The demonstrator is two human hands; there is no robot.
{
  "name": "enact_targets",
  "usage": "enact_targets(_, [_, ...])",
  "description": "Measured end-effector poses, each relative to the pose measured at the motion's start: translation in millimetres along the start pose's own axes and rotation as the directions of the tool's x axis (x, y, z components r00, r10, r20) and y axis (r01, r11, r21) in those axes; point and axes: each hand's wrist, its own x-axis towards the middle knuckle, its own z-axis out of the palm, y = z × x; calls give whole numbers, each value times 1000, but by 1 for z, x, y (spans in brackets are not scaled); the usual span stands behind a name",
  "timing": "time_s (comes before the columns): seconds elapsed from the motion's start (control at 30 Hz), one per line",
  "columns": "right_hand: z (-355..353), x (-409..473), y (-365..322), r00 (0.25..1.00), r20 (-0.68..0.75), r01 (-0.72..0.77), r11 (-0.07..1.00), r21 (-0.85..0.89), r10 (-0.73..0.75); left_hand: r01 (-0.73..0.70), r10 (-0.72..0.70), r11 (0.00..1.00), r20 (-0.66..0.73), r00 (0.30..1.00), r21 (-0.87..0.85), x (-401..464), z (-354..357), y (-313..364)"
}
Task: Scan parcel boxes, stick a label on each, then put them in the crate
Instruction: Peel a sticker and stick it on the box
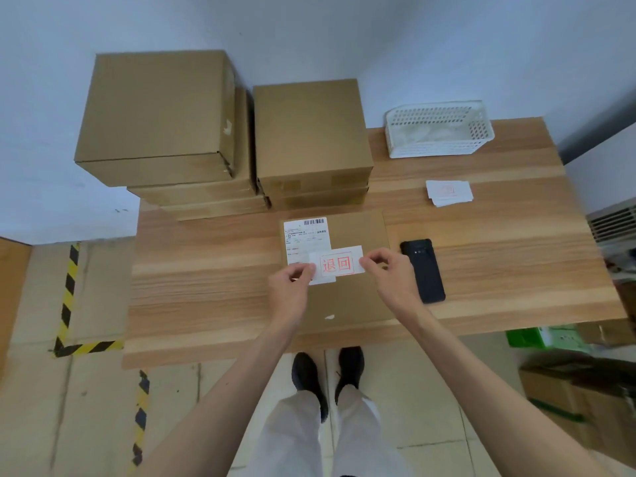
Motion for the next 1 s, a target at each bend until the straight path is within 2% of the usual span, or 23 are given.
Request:
enact_targets(0.2, [13,-16,37,999,20,-24,984,-177,28,-50,50,979,5,999,196,-11,-4,-32])
enact_targets(0.5, [34,-15,71,999,22,-27,936,-351,37,-157,181,842,5,984,516,-9,-5,-69])
enact_targets(0.77, [42,-10,78,999,-25,-38,910,-413,30,-214,255,796,8,967,566,-6,0,-75])
enact_targets(0.9, [40,-7,75,998,-59,-41,862,-505,13,-223,273,781,1,962,583,-1,1,-77])
enact_targets(0.97, [38,-7,74,997,-76,-38,823,-567,-6,-276,322,732,40,946,622,0,-1,-78])
enact_targets(1.0, [37,-7,74,996,-81,-12,806,-592,-45,-350,394,668,86,915,657,1,-1,-78])
